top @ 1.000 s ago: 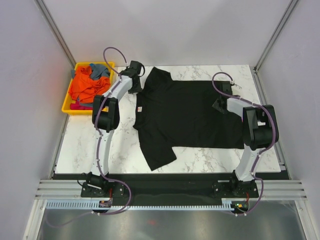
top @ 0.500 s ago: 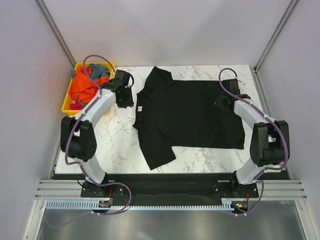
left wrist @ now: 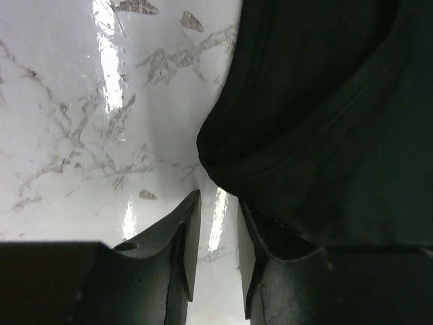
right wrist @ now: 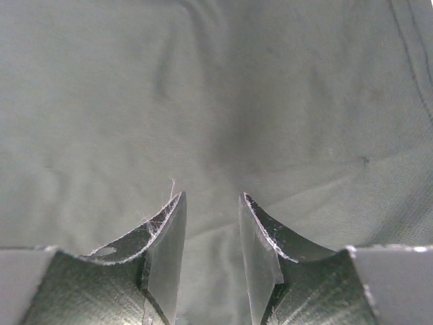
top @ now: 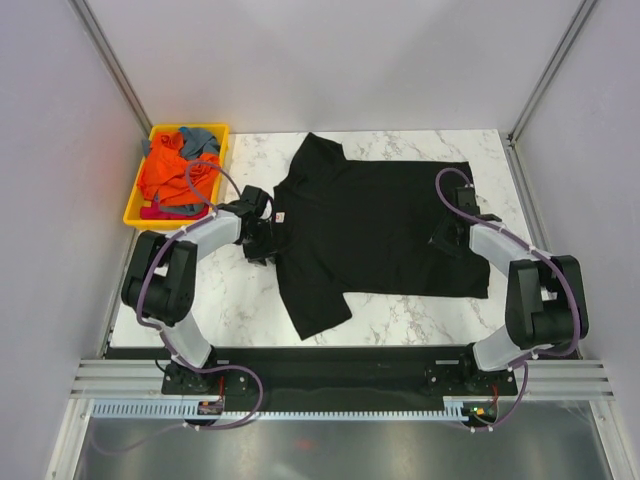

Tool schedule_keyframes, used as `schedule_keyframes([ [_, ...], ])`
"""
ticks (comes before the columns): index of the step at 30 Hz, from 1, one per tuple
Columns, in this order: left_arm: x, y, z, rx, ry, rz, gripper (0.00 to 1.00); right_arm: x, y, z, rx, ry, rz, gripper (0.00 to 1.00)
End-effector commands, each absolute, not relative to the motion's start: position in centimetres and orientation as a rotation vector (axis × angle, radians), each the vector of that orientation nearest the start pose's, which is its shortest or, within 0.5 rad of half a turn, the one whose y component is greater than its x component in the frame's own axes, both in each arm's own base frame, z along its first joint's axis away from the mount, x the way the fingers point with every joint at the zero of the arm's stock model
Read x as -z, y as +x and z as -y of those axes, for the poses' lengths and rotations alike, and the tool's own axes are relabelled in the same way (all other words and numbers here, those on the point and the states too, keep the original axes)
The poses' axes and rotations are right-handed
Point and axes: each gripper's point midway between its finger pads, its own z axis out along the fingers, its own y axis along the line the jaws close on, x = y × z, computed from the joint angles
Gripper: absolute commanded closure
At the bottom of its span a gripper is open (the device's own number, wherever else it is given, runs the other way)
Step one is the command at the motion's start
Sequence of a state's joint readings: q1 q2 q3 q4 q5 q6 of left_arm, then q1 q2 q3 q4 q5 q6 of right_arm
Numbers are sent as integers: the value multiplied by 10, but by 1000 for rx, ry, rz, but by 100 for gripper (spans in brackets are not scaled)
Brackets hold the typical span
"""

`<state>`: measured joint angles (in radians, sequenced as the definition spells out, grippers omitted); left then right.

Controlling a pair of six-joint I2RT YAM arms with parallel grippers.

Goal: Fold and stack the t-shirts
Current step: Flatten the tshirt out

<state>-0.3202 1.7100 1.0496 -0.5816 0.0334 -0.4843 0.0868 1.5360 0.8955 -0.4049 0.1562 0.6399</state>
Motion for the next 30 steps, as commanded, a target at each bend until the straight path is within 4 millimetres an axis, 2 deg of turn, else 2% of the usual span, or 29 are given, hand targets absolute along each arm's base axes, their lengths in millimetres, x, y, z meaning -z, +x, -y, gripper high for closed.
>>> schedule_keyframes([
  [1, -23, 335, 133, 233, -320, -2763, 65, -32, 337, -16, 21, 752, -2488, 55],
  [6, -21, 341, 95, -60, -443, -2702, 65, -25, 334, -8, 83, 753, -2497, 56],
  [10, -30, 344, 83, -150, -449, -2676, 64, -27, 336, -5, 94, 747, -2488, 56],
  [15, -51, 346, 95, -46, -407, -2677, 62, -29, 338, -5, 100, 744, -2480, 56],
  [19, -72, 331, 109, 76, -357, -2677, 59, -35, 337, -7, 78, 758, -2472, 56],
  [20, -77, 319, 124, 211, -337, -2698, 57, -41, 338, -7, 67, 766, -2456, 56],
  [22, -83, 303, 143, 317, -293, -2707, 57, -49, 337, -8, 54, 785, -2439, 56],
  [23, -86, 288, 148, 340, -275, -2700, 57, -56, 339, -9, 39, 791, -2422, 56],
  [24, -87, 273, 163, 357, -240, -2705, 56, -61, 341, -10, 24, 790, -2415, 56],
  [25, -87, 263, 170, 369, -230, -2707, 55, -64, 339, -11, 21, 791, -2419, 56],
  [26, -80, 246, 174, 377, -225, -2729, 55, -70, 340, -11, 9, 794, -2403, 56],
  [27, -85, 232, 188, 427, -242, -2727, 55, -72, 338, -12, 4, 795, -2403, 55],
  [28, -84, 222, 193, 458, -264, -2734, 55, -75, 339, -12, -4, 797, -2396, 55],
  [29, -73, 205, 195, 482, -328, -2773, 55, -78, 338, -13, -17, 800, -2386, 55],
  [30, -76, 196, 203, 529, -323, -2762, 55, -79, 336, -13, -19, 803, -2384, 55],
])
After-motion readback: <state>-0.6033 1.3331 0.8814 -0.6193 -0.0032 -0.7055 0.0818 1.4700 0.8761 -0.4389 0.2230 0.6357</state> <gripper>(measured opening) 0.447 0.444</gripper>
